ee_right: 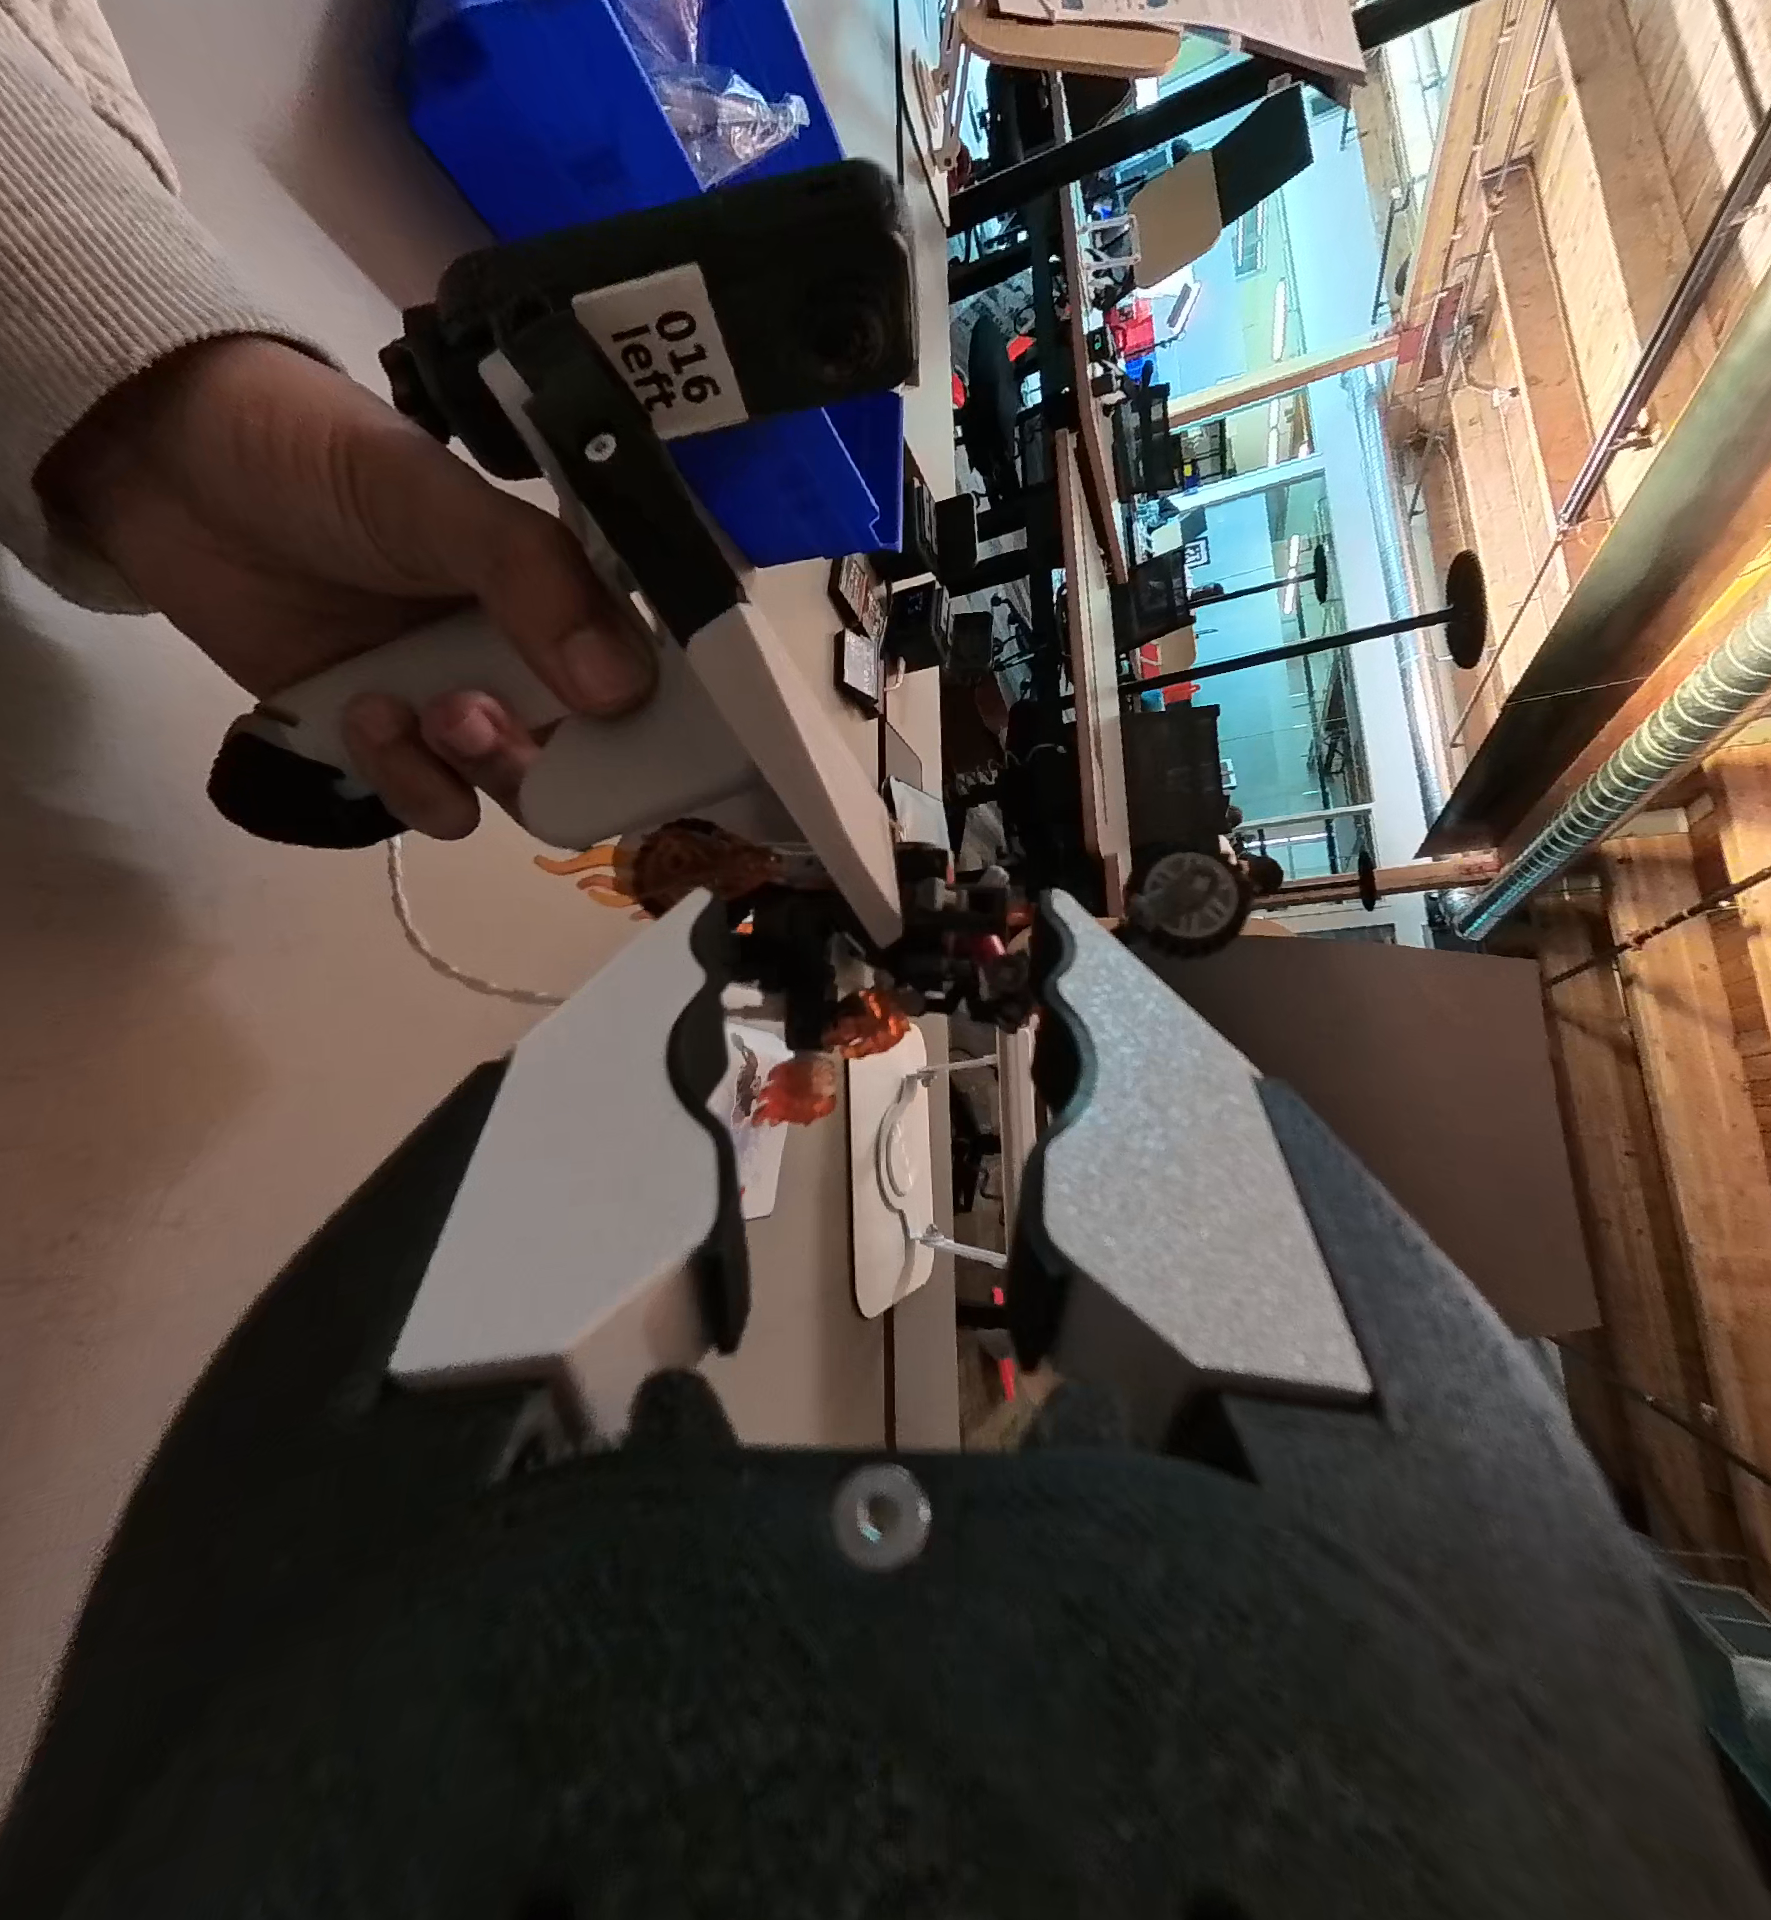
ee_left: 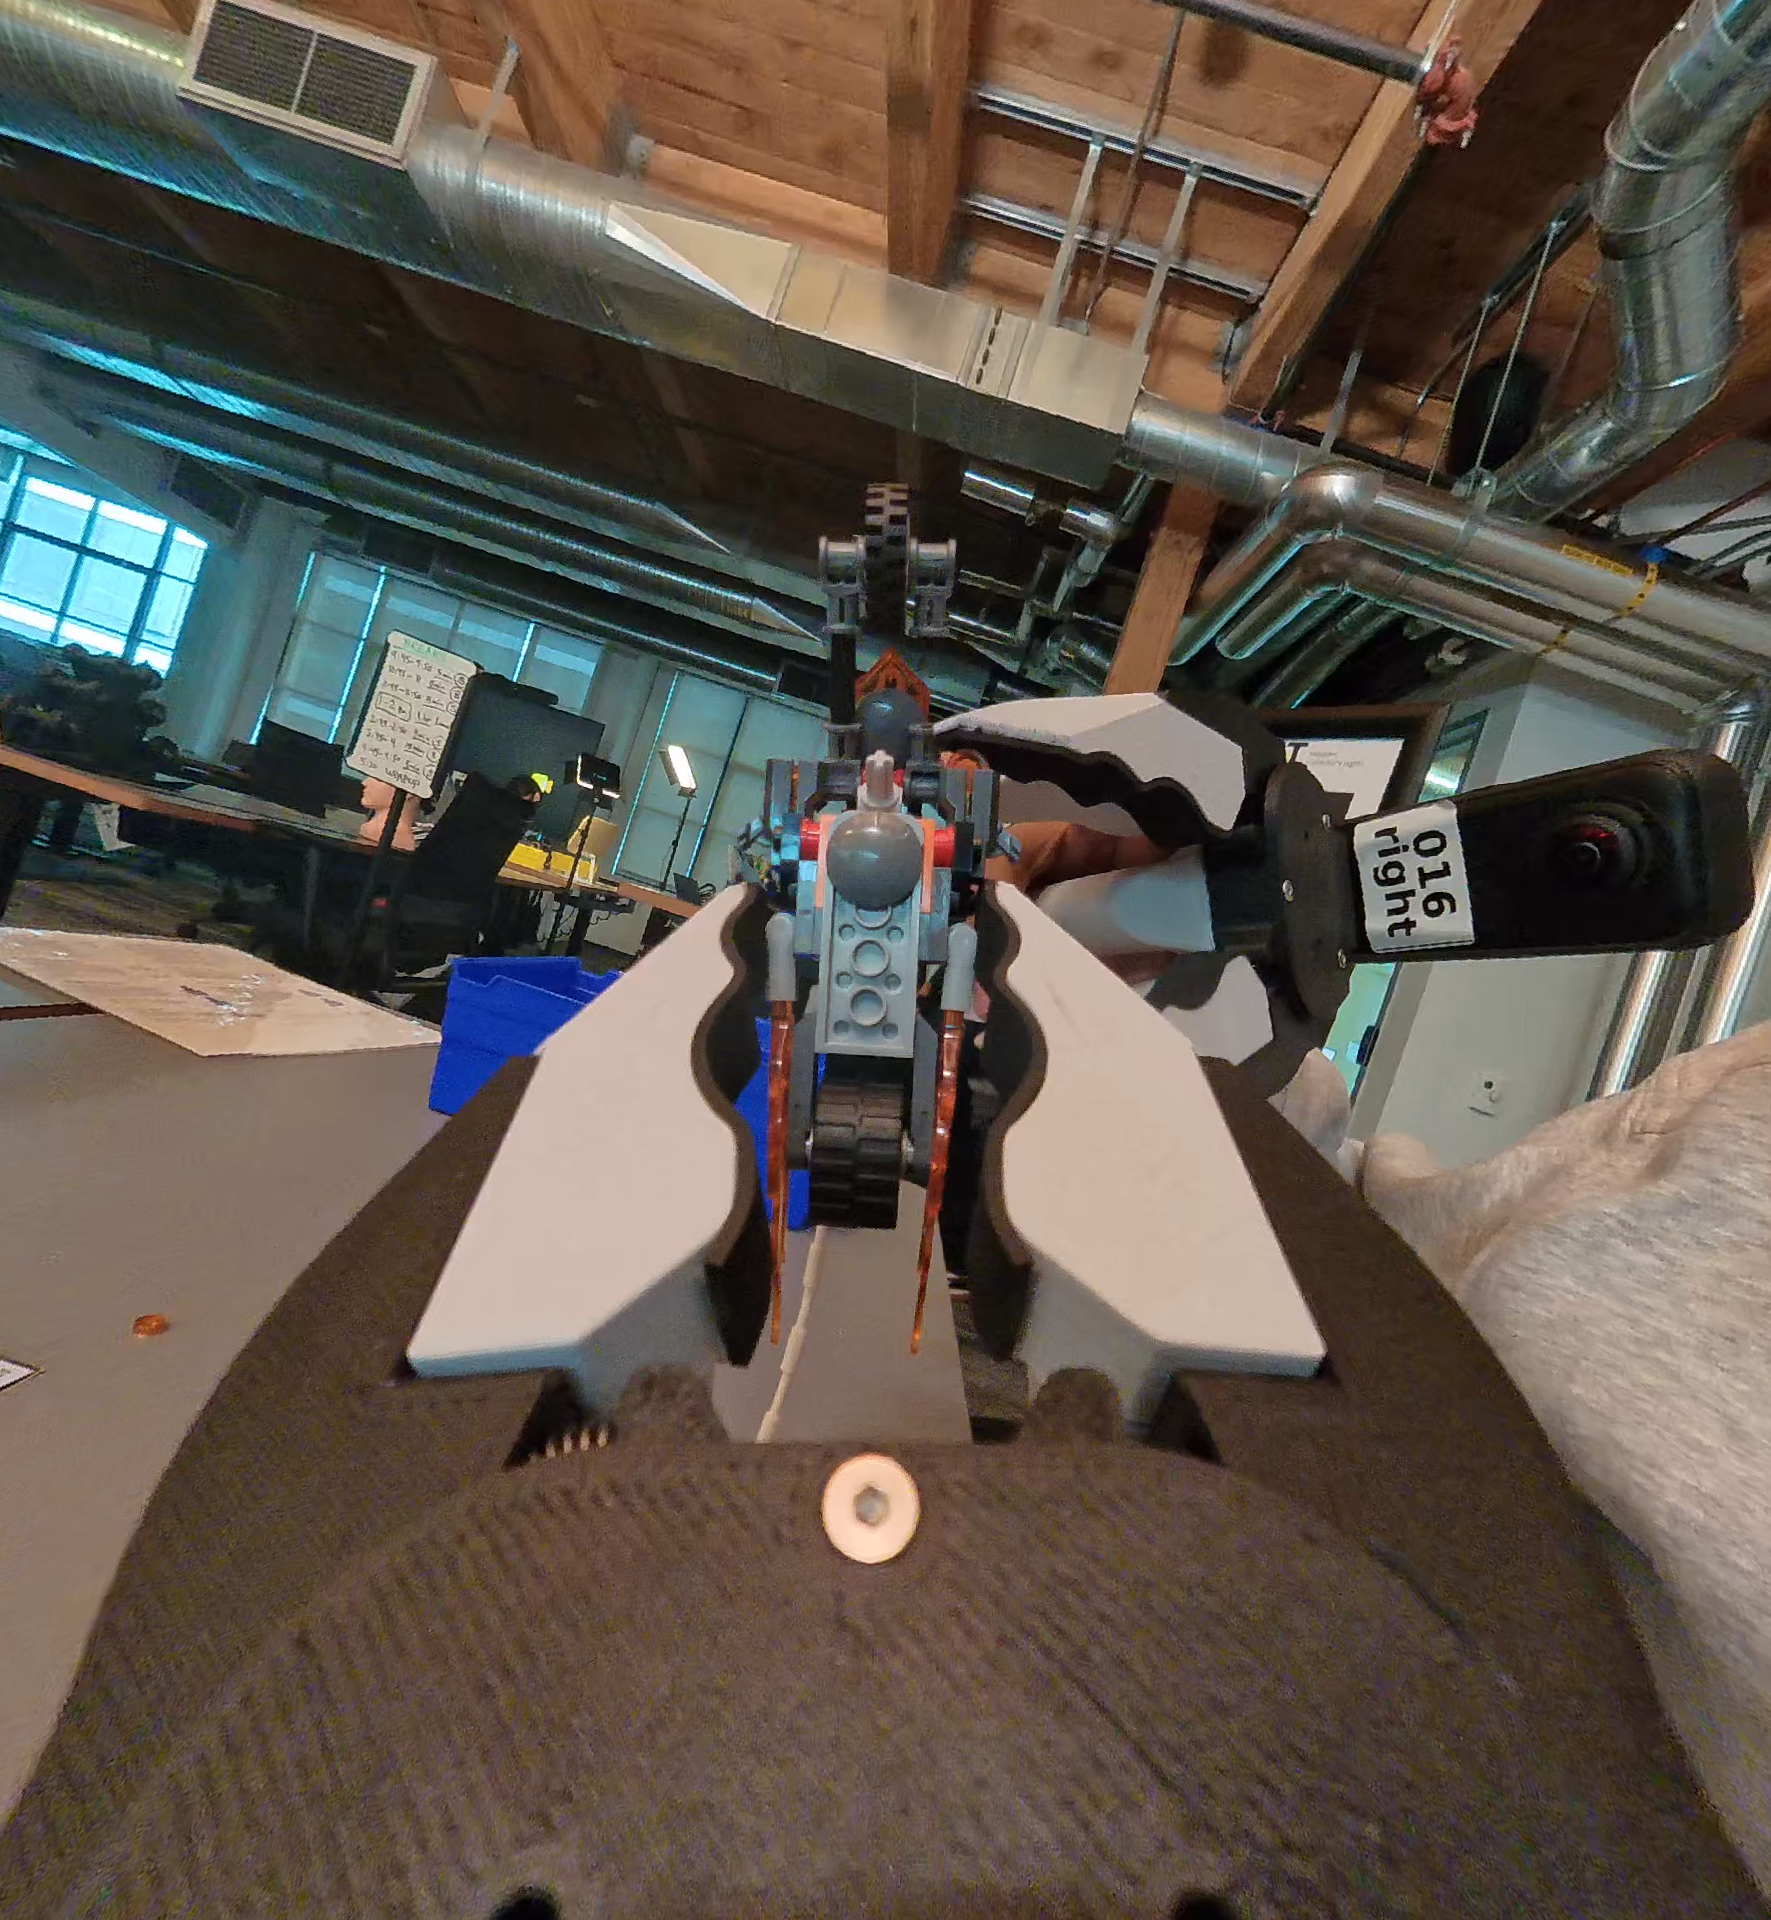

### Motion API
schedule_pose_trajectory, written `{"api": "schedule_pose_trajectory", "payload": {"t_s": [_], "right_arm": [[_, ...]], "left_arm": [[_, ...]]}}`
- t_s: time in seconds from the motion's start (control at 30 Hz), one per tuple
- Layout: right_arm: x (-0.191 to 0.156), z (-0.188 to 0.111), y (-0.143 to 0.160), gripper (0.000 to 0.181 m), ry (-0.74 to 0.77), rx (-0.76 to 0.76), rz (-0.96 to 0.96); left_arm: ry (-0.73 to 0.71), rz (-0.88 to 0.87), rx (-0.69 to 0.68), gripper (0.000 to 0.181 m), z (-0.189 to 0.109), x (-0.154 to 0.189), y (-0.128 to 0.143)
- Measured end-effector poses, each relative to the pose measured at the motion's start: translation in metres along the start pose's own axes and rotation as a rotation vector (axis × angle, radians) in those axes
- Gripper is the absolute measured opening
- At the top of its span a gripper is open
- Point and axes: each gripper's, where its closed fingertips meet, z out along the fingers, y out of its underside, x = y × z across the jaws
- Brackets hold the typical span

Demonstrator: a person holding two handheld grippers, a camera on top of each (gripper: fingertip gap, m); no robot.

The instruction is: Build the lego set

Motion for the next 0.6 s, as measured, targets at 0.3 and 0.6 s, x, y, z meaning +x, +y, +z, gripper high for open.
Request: {"api": "schedule_pose_trajectory", "payload": {"t_s": [0.3,0.6], "right_arm": [[0.0089,-0.0022,0.0008,0.036,0.059,0.010,0.006],[0.0103,-0.0028,0.0018,0.035,0.075,0.011,0.016]], "left_arm": [[0.010,-0.028,0.007,0.036,0.0021,0.0021,0.0022],[0.016,-0.056,0.014,0.036,0.0029,0.0026,0.0024]]}}
